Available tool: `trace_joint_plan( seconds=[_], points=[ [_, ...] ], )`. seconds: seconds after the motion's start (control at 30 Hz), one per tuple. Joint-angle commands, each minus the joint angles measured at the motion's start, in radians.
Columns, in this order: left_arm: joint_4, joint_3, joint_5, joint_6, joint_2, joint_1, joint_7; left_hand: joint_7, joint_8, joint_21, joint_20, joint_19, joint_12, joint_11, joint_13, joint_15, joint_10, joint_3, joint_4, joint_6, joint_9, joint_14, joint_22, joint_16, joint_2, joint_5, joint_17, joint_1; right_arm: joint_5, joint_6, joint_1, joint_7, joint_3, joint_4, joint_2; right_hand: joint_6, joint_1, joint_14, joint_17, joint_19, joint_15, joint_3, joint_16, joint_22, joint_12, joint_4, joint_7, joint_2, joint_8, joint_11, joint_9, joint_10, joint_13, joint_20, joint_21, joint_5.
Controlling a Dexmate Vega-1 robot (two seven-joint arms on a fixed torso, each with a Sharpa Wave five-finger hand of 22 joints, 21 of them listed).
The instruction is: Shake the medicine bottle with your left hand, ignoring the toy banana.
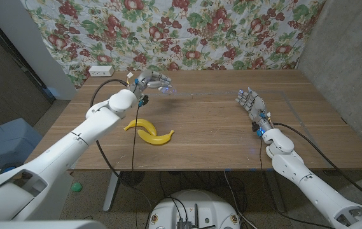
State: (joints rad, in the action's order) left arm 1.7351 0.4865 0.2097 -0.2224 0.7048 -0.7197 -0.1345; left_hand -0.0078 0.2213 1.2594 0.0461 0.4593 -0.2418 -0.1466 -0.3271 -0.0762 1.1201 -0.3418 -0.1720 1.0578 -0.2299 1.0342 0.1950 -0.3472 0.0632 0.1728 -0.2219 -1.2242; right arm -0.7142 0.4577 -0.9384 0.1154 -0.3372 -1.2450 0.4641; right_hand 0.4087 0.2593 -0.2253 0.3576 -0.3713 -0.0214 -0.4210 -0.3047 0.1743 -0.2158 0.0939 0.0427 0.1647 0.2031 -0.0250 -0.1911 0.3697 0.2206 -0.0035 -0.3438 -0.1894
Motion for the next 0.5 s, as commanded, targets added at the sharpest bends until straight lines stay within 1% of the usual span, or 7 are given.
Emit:
trace_joint_plan(
  seconds=[0.03, 0.1, 0.2, 0.33, 0.5],
  points=[
    [-0.008, 0.016, 0.019, -0.007, 0.02, 0.022, 0.032, -0.001, 0.0, 0.006, 0.165, -0.008, 0.001, -0.001, -0.004, 0.315, 0.009, -0.007, 0.002, 0.002, -0.004, 0.25, 0.001, -0.006, -0.181, 0.007, -0.061, -0.186, 0.004, -0.002, 0.01, 0.003, -0.003, 0.01, -0.003, 0.002, 0.008, -0.007, 0.0, -0.012, 0.0, -0.006, -0.001, 0.006, 0.0, 0.001, 0.005, -0.001, -0.002, -0.003, -0.003, 0.004, 0.002, -0.002, 0.002, 0.003],
    [-0.013, 0.015, 0.015, 0.008, 0.017, 0.019, 0.022, 0.0, 0.0, 0.006, 0.165, -0.008, 0.001, -0.001, -0.004, 0.315, 0.009, -0.007, 0.002, 0.003, -0.004, 0.251, 0.001, -0.007, -0.181, 0.007, -0.062, -0.186, 0.002, -0.002, 0.012, 0.004, -0.003, 0.013, -0.005, 0.003, 0.008, -0.008, 0.0, -0.012, -0.001, -0.006, -0.002, 0.006, 0.0, 0.001, 0.006, -0.001, -0.001, -0.003, -0.003, 0.003, 0.002, -0.002, 0.002, 0.003],
    [-0.023, 0.005, -0.001, 0.057, 0.0, -0.002, -0.032, 0.0, 0.001, 0.007, 0.165, -0.008, 0.001, -0.001, -0.004, 0.316, 0.009, -0.007, 0.002, 0.005, -0.004, 0.251, 0.001, -0.006, -0.181, 0.007, -0.061, -0.186, 0.004, -0.002, 0.015, 0.006, -0.005, 0.017, -0.005, 0.002, 0.008, -0.008, 0.0, -0.012, -0.002, -0.006, -0.001, 0.006, 0.0, 0.001, 0.005, -0.001, -0.001, -0.004, -0.003, 0.004, 0.002, -0.002, 0.003, 0.003],
    [-0.037, -0.007, -0.06, 0.131, -0.035, -0.039, -0.157, -0.001, 0.0, 0.008, 0.166, -0.009, 0.001, -0.005, -0.005, 0.315, 0.009, -0.007, 0.002, 0.004, -0.004, 0.251, 0.0, -0.005, -0.181, 0.007, -0.061, -0.187, 0.003, -0.001, 0.018, 0.007, -0.005, 0.021, -0.007, 0.003, 0.008, -0.008, 0.0, -0.013, 0.001, -0.006, -0.001, 0.006, 0.0, 0.001, 0.006, 0.0, -0.001, -0.004, -0.003, 0.003, 0.002, -0.002, 0.004, 0.003],
    [-0.076, -0.018, -0.121, 0.228, -0.085, -0.068, -0.281, -0.001, 0.0, 0.008, 0.165, -0.01, 0.0, -0.004, -0.005, 0.315, 0.011, -0.008, 0.002, 0.004, -0.004, 0.251, 0.0, -0.005, -0.181, 0.007, -0.061, -0.187, 0.003, -0.001, 0.024, 0.011, -0.006, 0.026, -0.008, 0.003, 0.008, -0.006, 0.0, -0.013, -0.001, -0.006, 0.0, 0.006, 0.0, 0.001, 0.005, 0.0, -0.001, -0.002, -0.003, 0.003, 0.002, -0.002, 0.005, 0.003]
  ],
)
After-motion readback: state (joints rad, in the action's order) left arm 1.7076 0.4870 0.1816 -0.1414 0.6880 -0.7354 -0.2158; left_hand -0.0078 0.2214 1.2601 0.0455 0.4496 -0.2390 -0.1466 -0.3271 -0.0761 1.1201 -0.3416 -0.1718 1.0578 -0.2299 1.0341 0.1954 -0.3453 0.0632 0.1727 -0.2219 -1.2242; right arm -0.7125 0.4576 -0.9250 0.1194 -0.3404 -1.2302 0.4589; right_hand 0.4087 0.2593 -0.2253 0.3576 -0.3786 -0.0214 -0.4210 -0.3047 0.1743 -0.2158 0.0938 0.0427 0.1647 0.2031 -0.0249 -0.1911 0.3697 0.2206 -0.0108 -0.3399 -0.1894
